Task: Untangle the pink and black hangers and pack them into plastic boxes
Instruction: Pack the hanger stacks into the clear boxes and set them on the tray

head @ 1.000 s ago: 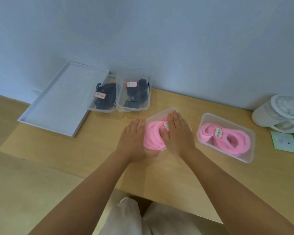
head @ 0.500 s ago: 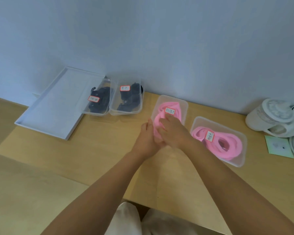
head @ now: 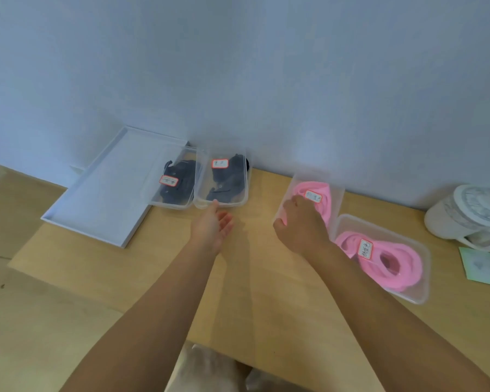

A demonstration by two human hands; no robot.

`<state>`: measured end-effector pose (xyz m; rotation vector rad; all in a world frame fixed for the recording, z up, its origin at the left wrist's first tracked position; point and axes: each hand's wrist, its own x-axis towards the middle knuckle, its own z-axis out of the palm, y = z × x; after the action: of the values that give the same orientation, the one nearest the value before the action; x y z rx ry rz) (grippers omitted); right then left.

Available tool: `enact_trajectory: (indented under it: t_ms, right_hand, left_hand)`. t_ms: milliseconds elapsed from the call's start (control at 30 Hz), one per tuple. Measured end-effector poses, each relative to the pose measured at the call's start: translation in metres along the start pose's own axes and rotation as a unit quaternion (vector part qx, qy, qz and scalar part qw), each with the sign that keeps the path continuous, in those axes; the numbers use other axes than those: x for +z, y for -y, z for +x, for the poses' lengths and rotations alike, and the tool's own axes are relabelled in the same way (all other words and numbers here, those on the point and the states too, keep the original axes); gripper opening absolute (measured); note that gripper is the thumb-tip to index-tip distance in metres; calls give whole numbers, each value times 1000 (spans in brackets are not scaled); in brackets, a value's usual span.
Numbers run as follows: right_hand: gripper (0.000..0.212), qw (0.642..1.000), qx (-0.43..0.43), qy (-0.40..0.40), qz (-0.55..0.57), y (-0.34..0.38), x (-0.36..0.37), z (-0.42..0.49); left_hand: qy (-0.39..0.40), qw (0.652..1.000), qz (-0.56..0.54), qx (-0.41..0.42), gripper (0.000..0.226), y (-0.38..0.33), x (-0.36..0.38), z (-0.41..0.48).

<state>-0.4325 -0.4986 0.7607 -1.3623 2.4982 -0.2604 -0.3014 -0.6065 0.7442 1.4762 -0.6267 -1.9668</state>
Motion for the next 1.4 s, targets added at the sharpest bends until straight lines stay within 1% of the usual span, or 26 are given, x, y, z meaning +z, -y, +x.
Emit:
enact_trajectory:
  t_ms: [67,100,200,267,300,367,433,500,633,700,767,867,933,967,1000,1067,1100,1167,1233,1300,1333,1400]
  right_hand:
    - [34,998,-27,-2,64,18,5,5]
    - [32,994,-22,8,106,28,8,7]
    - [15,971,39,8,238,60,9,17]
    - [24,958,82,-16,276,78,8,28]
    - [21,950,105,-23,292,85,8,34]
    - [11,942,148,-19,299,95,9,44]
    - [22,935,186,-6,303,99,12,50]
    - [28,927,219,-3,306,96,14,51]
    - [31,926,226,18,301,87,18,37]
    - [34,925,225,22,306,83,19,26]
    - [37,928,227,24,294,79,19,16]
    - [36,944,221,39,243,76,23,5]
    - [27,951,216,36,219,77,23,6]
    - [16,955,213,28,207,77,24,8]
    - [6,959,207,18,192,78,23,10]
    - [7,966,195,0,168,79,22,15]
    - [8,969,190,-6,157,80,22,17]
    - [19,974,183,-15,132,84,20,19]
    - [23,979,174,-35,102,86,21,22]
    - [30,982,166,-54,78,88,25,26]
    - [37,982,160,-63,76,87,27,27]
    - [62,986,126,-77,81,84,29,32]
  left_hand:
    - [0,1000,6,-9,19,-4,-1,5]
    - [0,1000,7,-11,18,-5,-1,7]
    - [3,1000,13,-23,14,-12,-3,14]
    - [7,999,18,-30,16,-18,-4,19]
    - [7,999,21,-35,16,-20,-5,22]
    - [13,998,33,-46,17,-23,-7,23]
    - [29,996,65,-50,19,-24,-10,22]
    - [46,993,98,-56,21,-23,-15,18]
    - [73,984,144,-78,17,-16,-27,8]
    - [87,971,207,-84,13,-13,-36,4]
    - [91,948,300,-58,15,-11,-46,6]
    - [76,916,393,35,39,-13,-56,12]
    - [71,881,454,110,52,-17,-57,14]
    - [78,858,484,152,55,-18,-56,15]
    - [92,835,506,195,52,-19,-55,16]
    - [113,796,536,257,40,-21,-52,17]
    - [115,777,553,279,39,-22,-52,18]
    - [105,728,599,316,41,-26,-52,20]
    - [94,683,640,340,41,-31,-50,23]
    - [91,651,668,348,35,-34,-48,27]
    - [91,638,682,345,33,-34,-47,28]
    - [92,615,706,338,31,-35,-44,30]
